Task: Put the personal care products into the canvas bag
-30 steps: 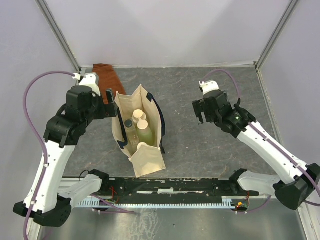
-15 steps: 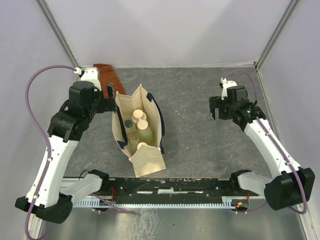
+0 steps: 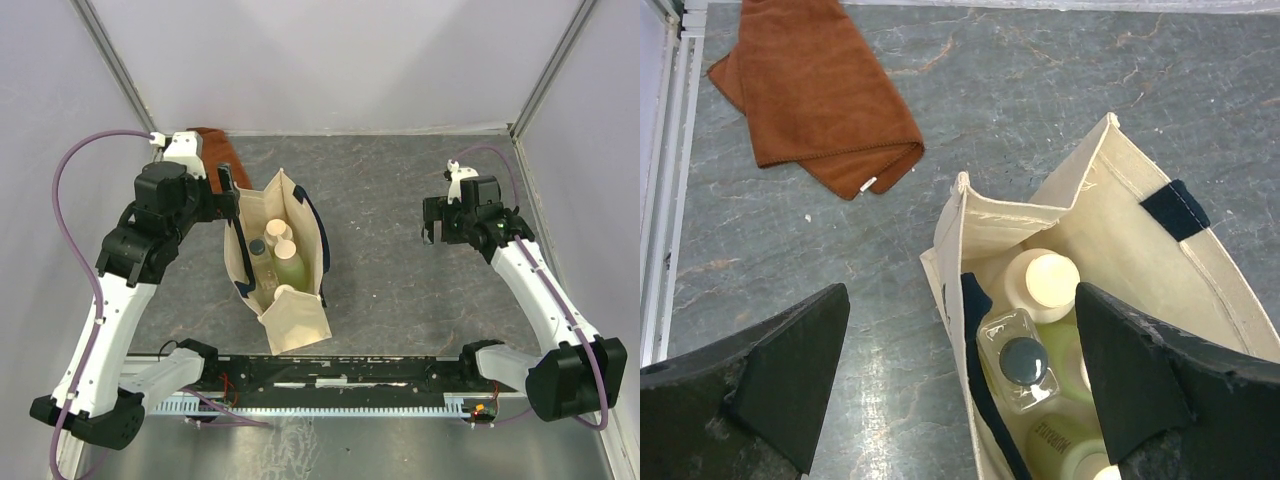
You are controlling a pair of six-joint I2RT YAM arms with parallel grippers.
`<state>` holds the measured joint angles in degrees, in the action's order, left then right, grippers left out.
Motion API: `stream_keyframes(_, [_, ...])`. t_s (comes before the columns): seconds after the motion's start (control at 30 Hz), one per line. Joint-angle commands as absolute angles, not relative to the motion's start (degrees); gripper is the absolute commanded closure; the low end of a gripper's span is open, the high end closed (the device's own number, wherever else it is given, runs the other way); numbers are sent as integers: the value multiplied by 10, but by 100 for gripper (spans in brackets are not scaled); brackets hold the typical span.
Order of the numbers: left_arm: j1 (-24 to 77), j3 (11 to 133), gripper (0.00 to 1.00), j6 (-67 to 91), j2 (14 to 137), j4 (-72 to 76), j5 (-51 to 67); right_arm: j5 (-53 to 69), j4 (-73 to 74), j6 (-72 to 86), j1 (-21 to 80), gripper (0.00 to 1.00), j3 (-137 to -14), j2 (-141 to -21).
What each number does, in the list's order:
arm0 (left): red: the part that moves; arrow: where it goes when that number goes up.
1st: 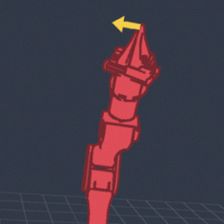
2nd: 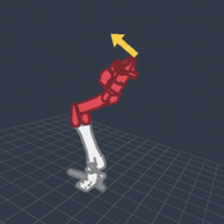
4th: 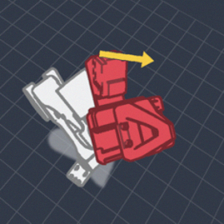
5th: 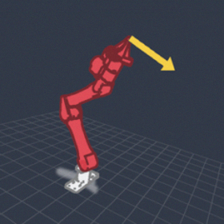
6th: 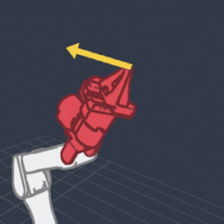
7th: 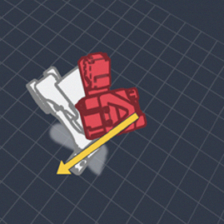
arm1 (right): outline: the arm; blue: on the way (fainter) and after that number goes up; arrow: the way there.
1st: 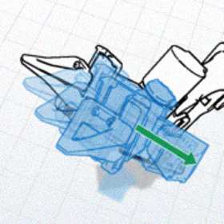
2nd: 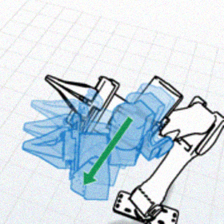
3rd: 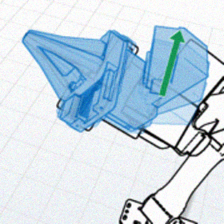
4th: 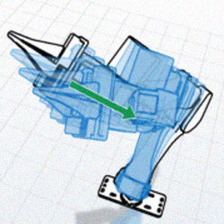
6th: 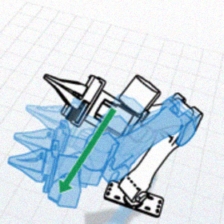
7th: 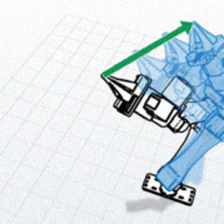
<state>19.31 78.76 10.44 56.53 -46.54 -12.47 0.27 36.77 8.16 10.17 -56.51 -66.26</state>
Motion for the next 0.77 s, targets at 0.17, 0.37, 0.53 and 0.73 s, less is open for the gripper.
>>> stream_keyframes(0.17, [191, 795, 0, 99, 559, -435, -115, 8, 347, 84, 96, 0, -572, -644])
stream_keyframes(0.37, [191, 795, 0, 95, 558, -437, -120, 5, 351, 84, 97, 0, -575, -645])
stream_keyframes(0.53, [191, 797, 0, 88, 568, -443, -110, 2, 353, 83, 96, 0, -576, -645])
stream_keyframes(0.73, [191, 802, 0, 91, 575, -441, -122, -2, 358, 81, 96, 0, -576, -641])
